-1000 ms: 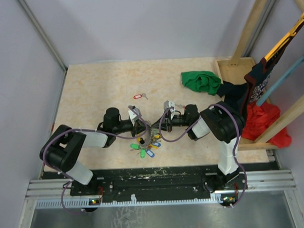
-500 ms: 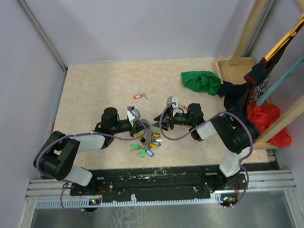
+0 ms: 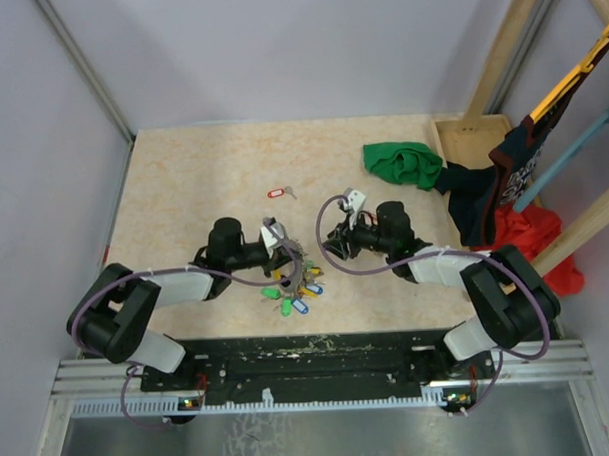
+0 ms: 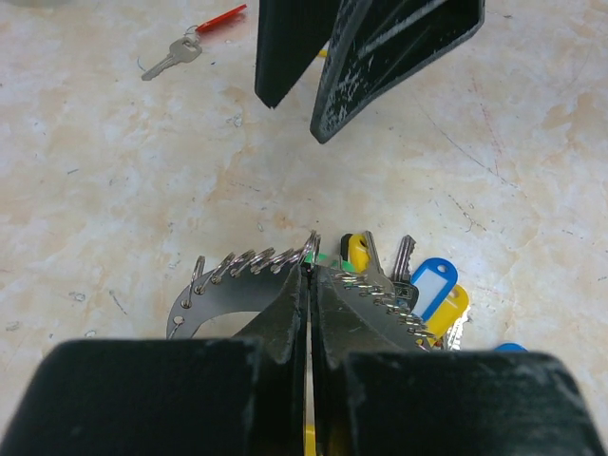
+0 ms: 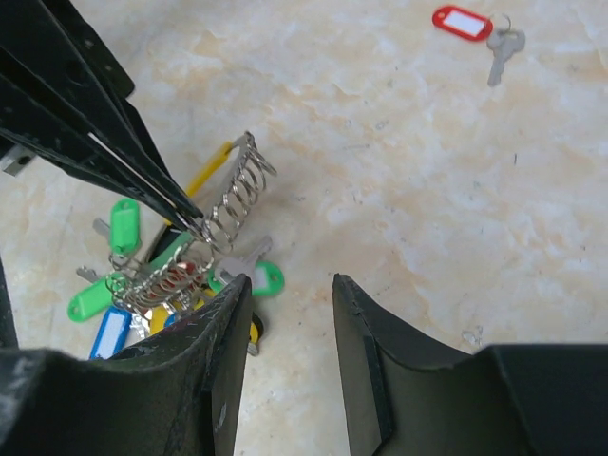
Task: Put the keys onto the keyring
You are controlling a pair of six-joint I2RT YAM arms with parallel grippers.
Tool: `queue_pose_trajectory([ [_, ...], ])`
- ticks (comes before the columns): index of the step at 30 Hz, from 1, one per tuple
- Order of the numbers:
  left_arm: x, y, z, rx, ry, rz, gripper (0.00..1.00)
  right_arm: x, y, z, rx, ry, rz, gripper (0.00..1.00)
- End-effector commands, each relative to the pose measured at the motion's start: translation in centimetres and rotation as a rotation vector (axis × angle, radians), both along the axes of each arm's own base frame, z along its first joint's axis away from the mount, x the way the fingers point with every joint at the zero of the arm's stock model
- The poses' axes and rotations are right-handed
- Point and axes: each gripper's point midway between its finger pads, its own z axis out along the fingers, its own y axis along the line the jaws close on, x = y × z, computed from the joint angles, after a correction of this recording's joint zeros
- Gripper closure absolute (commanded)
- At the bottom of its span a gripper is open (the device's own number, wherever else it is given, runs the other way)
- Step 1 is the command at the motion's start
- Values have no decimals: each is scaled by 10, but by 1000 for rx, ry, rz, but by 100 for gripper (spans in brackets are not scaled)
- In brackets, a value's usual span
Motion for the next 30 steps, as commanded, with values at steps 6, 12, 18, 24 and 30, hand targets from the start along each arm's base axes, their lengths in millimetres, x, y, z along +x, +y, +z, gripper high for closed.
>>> queue_pose_trajectory([
  [6,-2,-10,19,-31,-96,-23,100,-2,20,-8,-75,-84,79,60],
  [12,-6,-14,23,-39,-139,-48,100,2,34,-8,-57,-80,108,60],
  [18,-8,-16,18,-25,-178,-58,100,-2,45,0,1,-53,155,60],
  [24,-11,-16,16,-12,-213,-64,100,16,36,-3,-1,7,5,61],
  [30,-2,-12,17,1,-221,-10,100,20,13,-11,-105,41,-112,61],
])
